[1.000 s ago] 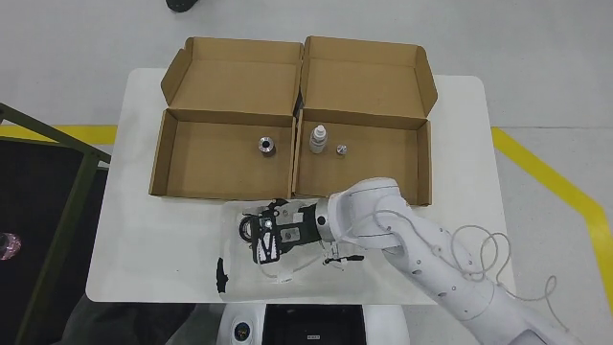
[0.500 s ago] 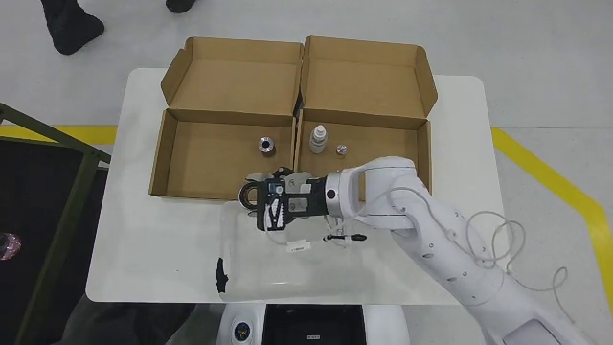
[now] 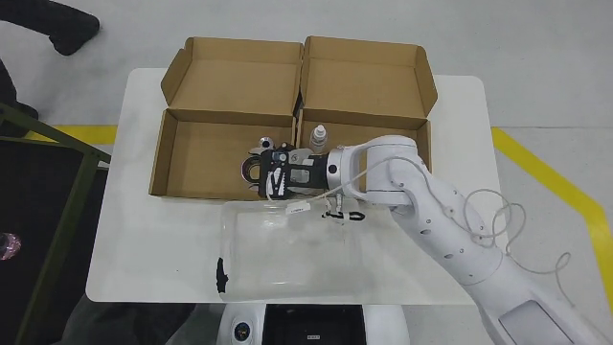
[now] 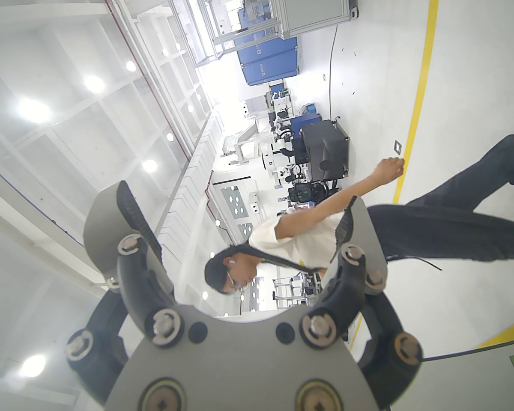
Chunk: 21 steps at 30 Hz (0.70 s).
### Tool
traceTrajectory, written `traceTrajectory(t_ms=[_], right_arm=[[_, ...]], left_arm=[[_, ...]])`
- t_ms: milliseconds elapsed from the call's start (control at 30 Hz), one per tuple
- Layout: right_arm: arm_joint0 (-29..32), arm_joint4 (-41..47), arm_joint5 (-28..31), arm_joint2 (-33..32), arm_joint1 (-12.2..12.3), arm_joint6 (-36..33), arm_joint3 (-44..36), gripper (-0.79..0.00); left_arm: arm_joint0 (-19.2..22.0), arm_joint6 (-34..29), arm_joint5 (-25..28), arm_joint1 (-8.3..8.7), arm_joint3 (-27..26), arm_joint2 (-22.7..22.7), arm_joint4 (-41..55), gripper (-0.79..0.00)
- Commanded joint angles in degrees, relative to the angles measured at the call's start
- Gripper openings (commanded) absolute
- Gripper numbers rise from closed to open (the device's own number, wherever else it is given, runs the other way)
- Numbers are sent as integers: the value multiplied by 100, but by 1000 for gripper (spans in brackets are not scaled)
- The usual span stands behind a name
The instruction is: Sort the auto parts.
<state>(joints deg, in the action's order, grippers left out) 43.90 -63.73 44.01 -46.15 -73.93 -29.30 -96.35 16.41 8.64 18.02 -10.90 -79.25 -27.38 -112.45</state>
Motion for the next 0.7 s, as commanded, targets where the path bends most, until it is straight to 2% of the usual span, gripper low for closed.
traceTrajectory(t_ms=[0, 667], right_arm=[[-62, -2, -28, 38, -21, 49, 110, -785], [-604, 72, -123, 606, -300, 208, 1343, -785]], left_arm=[[0, 0, 0, 0, 0, 0, 0, 0], [0, 0, 0, 0, 0, 0, 0, 0]])
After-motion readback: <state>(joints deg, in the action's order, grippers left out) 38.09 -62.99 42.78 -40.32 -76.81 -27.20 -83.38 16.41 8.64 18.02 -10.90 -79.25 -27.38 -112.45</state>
